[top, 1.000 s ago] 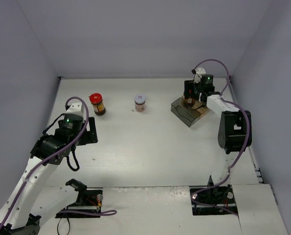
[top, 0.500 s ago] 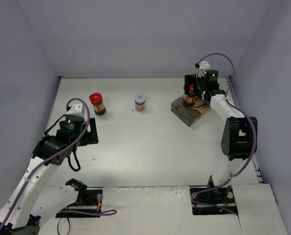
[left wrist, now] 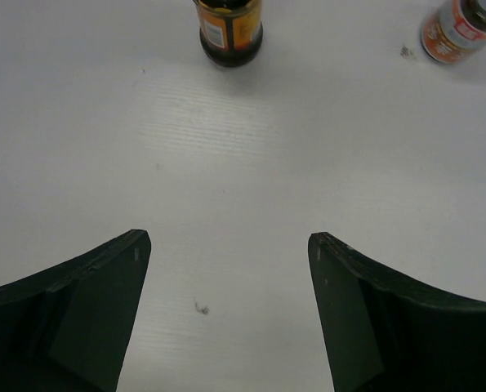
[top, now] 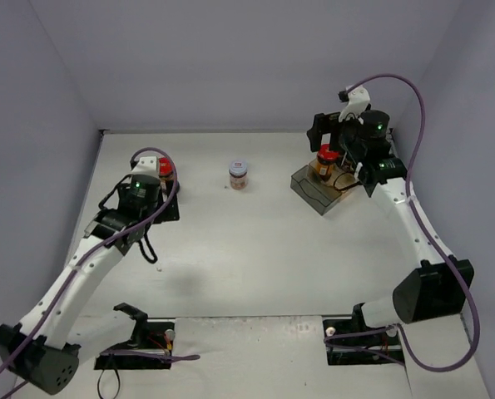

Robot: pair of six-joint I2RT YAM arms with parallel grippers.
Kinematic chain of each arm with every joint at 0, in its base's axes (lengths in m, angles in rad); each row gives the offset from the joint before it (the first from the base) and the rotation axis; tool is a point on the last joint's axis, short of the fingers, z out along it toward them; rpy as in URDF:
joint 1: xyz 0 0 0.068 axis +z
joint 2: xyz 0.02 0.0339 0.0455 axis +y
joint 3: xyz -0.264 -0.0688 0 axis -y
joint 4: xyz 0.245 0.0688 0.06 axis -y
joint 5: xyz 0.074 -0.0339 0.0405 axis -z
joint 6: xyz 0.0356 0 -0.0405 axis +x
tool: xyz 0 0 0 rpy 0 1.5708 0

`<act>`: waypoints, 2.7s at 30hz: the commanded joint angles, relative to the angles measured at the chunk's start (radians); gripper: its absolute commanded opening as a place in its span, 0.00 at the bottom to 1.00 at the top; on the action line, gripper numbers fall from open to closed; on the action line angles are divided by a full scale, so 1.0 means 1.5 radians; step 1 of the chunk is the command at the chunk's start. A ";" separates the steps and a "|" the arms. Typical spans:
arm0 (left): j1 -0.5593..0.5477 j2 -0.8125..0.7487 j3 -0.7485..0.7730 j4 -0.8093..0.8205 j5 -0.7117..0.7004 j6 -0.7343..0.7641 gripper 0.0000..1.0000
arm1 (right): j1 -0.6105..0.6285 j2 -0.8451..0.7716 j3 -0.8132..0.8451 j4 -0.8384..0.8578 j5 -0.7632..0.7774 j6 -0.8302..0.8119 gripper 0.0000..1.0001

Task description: Organize the condiment bottles

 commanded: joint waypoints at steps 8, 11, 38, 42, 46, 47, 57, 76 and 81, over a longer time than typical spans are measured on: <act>0.104 0.217 0.037 0.350 -0.011 0.086 0.79 | 0.044 -0.183 -0.117 -0.012 -0.049 0.085 1.00; 0.120 0.281 0.060 0.392 0.006 0.099 0.79 | 0.045 -0.217 -0.145 -0.020 -0.051 0.093 1.00; 0.173 0.523 0.209 0.420 0.100 0.103 0.37 | 0.045 -0.289 -0.179 -0.107 -0.072 0.061 1.00; 0.159 0.494 0.216 0.392 0.142 0.098 0.05 | 0.045 -0.295 -0.177 -0.112 -0.071 0.061 1.00; 0.115 0.458 0.237 0.323 0.161 0.106 0.00 | 0.045 -0.304 -0.178 -0.120 -0.064 0.057 1.00; 0.102 0.442 0.243 0.314 0.165 0.109 0.00 | 0.044 -0.306 -0.180 -0.124 -0.062 0.057 1.00; -0.119 0.427 0.261 0.242 0.157 0.101 0.00 | 0.045 -0.321 -0.204 -0.130 -0.045 0.063 1.00; -0.238 0.471 0.253 0.257 0.150 0.088 0.42 | 0.044 -0.339 -0.234 -0.148 -0.017 0.070 1.00; -0.237 0.449 0.238 0.261 0.155 0.086 0.68 | 0.044 -0.339 -0.233 -0.150 -0.016 0.071 1.00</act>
